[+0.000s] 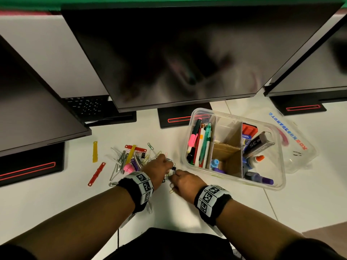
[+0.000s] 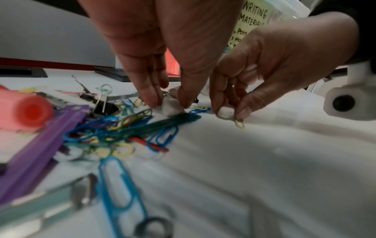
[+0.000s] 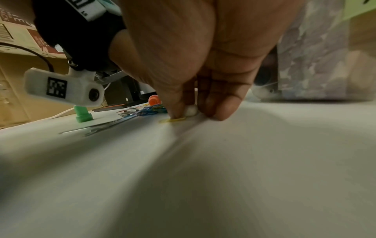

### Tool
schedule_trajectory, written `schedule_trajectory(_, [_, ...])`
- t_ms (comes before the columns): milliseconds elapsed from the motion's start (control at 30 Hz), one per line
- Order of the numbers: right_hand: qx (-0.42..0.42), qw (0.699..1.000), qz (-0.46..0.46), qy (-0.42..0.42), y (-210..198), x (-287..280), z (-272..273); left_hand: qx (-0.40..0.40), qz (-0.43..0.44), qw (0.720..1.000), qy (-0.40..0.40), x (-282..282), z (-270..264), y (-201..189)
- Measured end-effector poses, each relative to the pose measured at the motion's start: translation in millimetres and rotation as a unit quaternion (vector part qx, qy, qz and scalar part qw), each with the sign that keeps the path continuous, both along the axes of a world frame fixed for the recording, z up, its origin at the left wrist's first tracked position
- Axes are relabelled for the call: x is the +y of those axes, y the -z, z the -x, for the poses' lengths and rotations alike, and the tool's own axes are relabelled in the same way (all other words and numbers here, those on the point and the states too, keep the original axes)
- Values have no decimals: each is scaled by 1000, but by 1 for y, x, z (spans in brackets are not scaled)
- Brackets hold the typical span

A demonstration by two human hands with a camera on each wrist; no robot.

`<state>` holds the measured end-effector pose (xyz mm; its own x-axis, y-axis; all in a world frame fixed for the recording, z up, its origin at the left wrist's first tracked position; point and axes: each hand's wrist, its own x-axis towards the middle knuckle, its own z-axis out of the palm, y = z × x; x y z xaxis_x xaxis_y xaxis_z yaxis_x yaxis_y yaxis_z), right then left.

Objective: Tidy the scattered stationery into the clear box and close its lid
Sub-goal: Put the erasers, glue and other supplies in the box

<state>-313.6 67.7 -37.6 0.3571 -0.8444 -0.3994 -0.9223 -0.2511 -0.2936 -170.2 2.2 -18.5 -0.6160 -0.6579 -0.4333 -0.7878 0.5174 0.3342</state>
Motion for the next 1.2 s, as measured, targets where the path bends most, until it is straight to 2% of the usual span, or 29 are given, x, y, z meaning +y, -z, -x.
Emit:
schedule_trajectory(300, [-65, 997, -14, 37, -23, 19, 15, 6, -8, 1000, -6, 6, 1, 5])
schedule_trajectory(500, [-147, 987, 8, 64, -54, 35, 16, 73, -22, 997, -34, 5, -11, -4])
schedule_trajectory(600, [-174, 981, 35, 79, -68, 37, 16, 99, -12, 992, -82, 1, -15, -13])
schedule_trajectory(767, [-236, 960, 108, 103, -91, 33, 16, 194, 11, 972, -135, -2, -8, -50])
schedule_trajectory(900, [-257, 926, 199, 191, -107, 28, 34, 259, 28, 957, -124, 4, 13, -85])
schedule_trajectory(1033, [-247, 884, 248, 310, -108, 27, 70, 301, 24, 948, -98, 12, 36, -98])
schedule_trajectory(1200, [-186, 875, 242, 377, -95, 37, 101, 327, 8, 944, -48, 22, 69, -94])
